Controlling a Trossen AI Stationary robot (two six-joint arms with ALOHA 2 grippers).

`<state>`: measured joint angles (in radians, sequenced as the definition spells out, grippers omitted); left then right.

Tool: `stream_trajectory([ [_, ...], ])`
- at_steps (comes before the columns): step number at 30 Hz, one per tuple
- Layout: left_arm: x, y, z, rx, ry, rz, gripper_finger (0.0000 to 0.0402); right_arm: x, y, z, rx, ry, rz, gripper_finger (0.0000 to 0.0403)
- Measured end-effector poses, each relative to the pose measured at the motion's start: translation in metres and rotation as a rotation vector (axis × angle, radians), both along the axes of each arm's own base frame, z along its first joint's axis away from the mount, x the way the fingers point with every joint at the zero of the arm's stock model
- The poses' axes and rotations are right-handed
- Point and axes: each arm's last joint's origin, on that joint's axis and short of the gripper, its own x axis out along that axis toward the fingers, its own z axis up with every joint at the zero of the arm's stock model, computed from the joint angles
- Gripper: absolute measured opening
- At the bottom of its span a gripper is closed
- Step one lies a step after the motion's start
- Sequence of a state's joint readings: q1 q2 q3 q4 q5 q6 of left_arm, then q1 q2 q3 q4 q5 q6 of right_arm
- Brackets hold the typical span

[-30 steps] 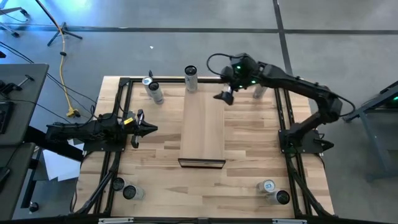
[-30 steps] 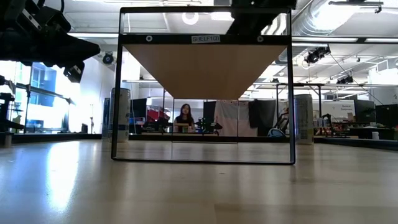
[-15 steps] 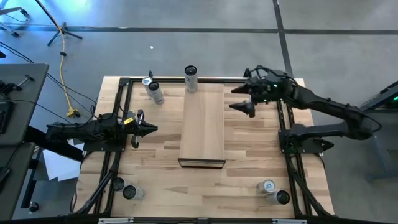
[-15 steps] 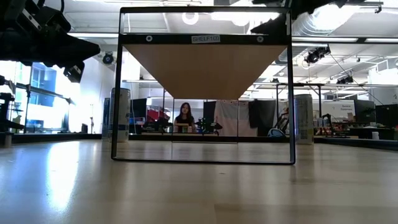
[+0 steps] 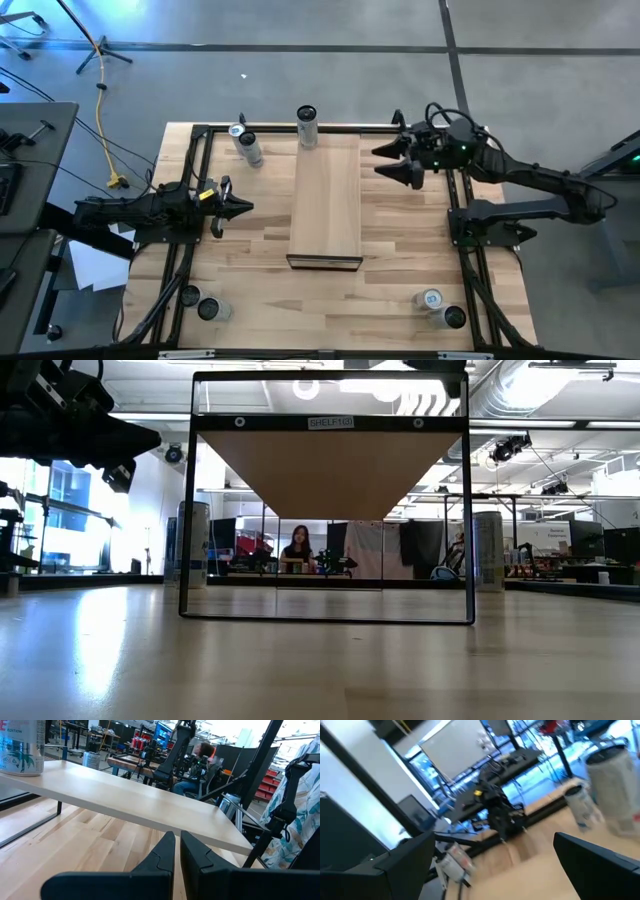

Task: Place canned beverage on shelf
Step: Put the white pink soda can on the shelf aligned with the white pink soda can

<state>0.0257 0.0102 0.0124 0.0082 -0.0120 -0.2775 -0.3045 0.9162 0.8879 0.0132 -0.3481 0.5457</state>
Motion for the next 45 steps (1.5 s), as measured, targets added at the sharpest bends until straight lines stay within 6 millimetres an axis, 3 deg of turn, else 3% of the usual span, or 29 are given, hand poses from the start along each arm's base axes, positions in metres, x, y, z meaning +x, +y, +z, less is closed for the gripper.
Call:
stream_trajectory([
  [8,0.000,0.000,0.002,-0.029,-0.021,0.000,0.0003,0.002,0.008,0.006,-0.021,-0.060,0.040,0.0394],
  [18,-0.001,0.001,0.015,-0.534,-0.182,0.001,0.0003,0.002,0.009,0.005,0.067,-0.050,0.044,0.0394],
  [29,-0.004,0.009,0.019,-0.652,-0.319,0.235,0.0003,0.002,0.009,0.005,0.067,-0.050,0.044,0.0394],
  [36,-0.007,0.009,0.029,-0.673,-0.431,0.221,0.0003,0.002,0.008,0.005,0.067,-0.050,0.043,0.0394],
  [45,-0.013,0.011,0.041,-0.501,-0.542,0.291,0.0015,0.002,0.008,0.005,0.067,-0.050,0.036,0.0394],
])
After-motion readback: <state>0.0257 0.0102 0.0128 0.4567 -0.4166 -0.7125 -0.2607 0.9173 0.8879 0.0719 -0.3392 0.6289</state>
